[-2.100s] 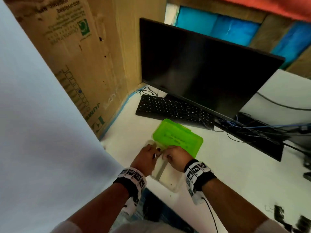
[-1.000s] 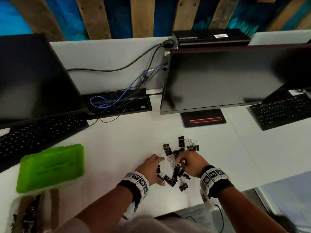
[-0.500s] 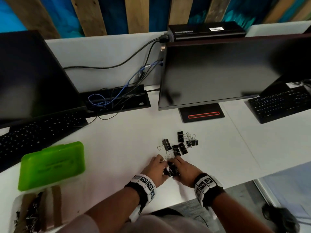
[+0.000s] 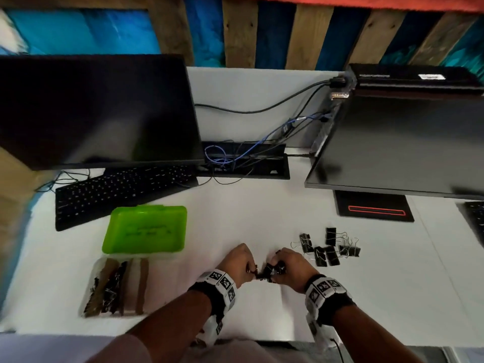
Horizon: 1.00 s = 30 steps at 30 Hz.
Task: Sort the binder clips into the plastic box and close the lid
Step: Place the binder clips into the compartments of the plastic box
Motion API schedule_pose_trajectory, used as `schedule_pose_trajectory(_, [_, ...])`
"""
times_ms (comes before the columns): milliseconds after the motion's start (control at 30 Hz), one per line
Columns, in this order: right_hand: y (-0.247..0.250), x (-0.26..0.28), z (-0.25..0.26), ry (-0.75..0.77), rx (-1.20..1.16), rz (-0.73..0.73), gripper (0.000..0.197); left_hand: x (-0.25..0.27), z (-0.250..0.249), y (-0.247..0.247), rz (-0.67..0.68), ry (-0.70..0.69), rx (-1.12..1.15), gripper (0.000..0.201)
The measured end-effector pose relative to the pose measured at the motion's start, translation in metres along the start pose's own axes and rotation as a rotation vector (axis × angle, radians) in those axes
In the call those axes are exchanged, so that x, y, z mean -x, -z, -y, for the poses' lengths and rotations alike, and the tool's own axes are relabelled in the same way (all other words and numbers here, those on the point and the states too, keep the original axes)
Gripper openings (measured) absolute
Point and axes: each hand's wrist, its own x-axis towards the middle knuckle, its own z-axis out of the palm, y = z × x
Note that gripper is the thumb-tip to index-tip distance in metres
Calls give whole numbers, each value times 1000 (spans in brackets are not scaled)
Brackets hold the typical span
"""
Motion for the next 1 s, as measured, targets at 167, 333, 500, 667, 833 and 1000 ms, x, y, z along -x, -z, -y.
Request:
schedule_pose_trajectory(167, [-6,-25,22,33,-9,-1,26,14,12,18,-114,96,47,7])
schedule_pose_trajectory(333, [-5,-45,49,86,12,-2,27,31,24,31,-180,136,86,17])
schedule_pose_trajectory(500, [-3,-60,69,144,6,-12,31,46,37,39,-256,134,116,21])
schedule_pose_trajectory(667, [-7,-68,100,190,-120,-35,26,61,49,57,-361,136,147,21])
schedule_pose_trajectory(833, [-26,-84,139,274,-203,11,25,92,64,77,-487,175,173,17])
schedule_pose_trajectory(1000, [-55,-98,192,393,-200,83,28,136,80,96,-618,288,19,11])
